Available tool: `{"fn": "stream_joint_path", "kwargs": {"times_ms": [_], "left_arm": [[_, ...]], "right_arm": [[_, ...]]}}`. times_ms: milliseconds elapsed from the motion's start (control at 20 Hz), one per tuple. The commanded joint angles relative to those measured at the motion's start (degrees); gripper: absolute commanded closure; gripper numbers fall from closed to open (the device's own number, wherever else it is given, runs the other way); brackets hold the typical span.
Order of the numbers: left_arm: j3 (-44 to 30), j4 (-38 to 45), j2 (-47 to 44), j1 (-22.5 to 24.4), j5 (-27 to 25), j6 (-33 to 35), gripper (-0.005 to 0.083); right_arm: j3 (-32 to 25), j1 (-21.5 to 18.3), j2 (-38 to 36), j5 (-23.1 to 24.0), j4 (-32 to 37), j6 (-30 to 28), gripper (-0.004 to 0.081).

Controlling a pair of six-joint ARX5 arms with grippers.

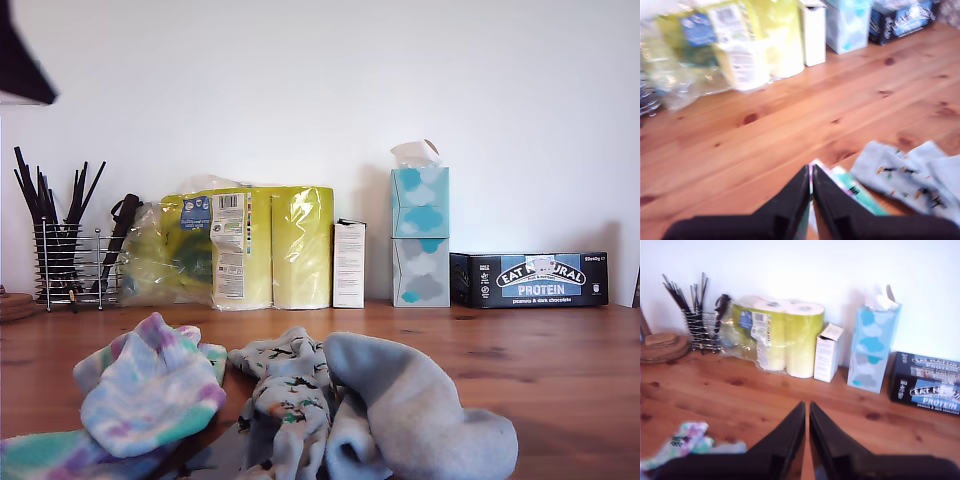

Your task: Pair up the socks based on colour and pattern, by placing each sock on top of its pair

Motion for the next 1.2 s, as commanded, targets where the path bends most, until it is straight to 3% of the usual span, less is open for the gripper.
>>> {"fn": "stream_joint_path", "kwargs": {"times_ms": [0, 250, 400, 600, 850, 1150], "left_arm": [[-3.7, 2.5, -2.5, 2.6, 0.5, 0.5, 0.0795], [-10.7, 8.3, -11.2, 10.4, 4.2, -4.3, 0.0795], [-15.2, 10.9, -15.3, 11.0, 4.4, -5.9, 0.0795], [-20.7, 11.1, -21.7, 10.9, 4.3, -7.5, 0.0795], [-21.3, 9.7, -31.3, 10.1, 3.2, -9.7, 0.0795], [-21.3, 8.7, -34.8, 9.6, 3.7, -11.2, 0.0792]], "right_arm": [[-3.4, -3.3, -0.9, -1.5, 2.7, -0.3, 0.0781], [-9.1, -19.1, -6.8, -15.8, 4.1, 0.2, 0.0781], [-11.5, -24.5, -13.1, -17.7, 2.9, 2.1, 0.0781], [-13.4, -25.4, -22.6, -17.4, -4.9, 3.8, 0.0781], [-13.4, -25.4, -32.6, -16.1, -10.8, 3.4, 0.0781], [-13.2, -25.4, -33.9, -17.0, -15.8, 3.5, 0.0781]]}}
